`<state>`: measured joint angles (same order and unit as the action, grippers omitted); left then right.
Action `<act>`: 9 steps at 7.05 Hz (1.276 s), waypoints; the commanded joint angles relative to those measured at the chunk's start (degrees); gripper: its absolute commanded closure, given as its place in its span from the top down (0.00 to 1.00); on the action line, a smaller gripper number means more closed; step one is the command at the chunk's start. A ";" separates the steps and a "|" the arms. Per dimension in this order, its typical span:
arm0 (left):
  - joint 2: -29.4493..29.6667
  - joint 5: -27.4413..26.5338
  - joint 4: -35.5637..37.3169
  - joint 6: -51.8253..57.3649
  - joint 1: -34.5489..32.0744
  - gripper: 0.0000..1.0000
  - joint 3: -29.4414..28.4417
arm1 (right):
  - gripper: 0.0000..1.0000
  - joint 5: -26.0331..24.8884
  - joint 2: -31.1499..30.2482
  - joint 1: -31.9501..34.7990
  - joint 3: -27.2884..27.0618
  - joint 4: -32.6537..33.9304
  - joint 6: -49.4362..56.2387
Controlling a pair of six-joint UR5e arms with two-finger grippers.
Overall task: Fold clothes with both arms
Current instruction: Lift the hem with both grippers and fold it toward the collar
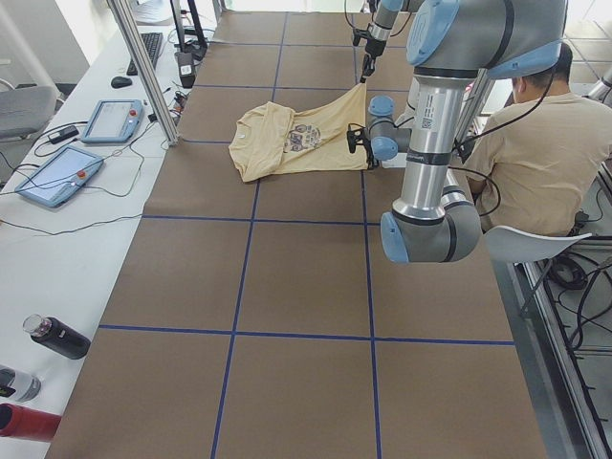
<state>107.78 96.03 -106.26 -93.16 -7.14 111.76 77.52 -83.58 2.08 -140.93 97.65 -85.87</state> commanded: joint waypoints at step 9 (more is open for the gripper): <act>-0.02 -0.05 0.08 -0.09 0.02 0.00 -0.05 | 0.00 0.00 0.00 0.03 -0.05 0.00 0.00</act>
<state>107.75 95.98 -106.24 -93.18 -7.12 111.70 77.52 -83.61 2.11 -140.98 97.65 -85.87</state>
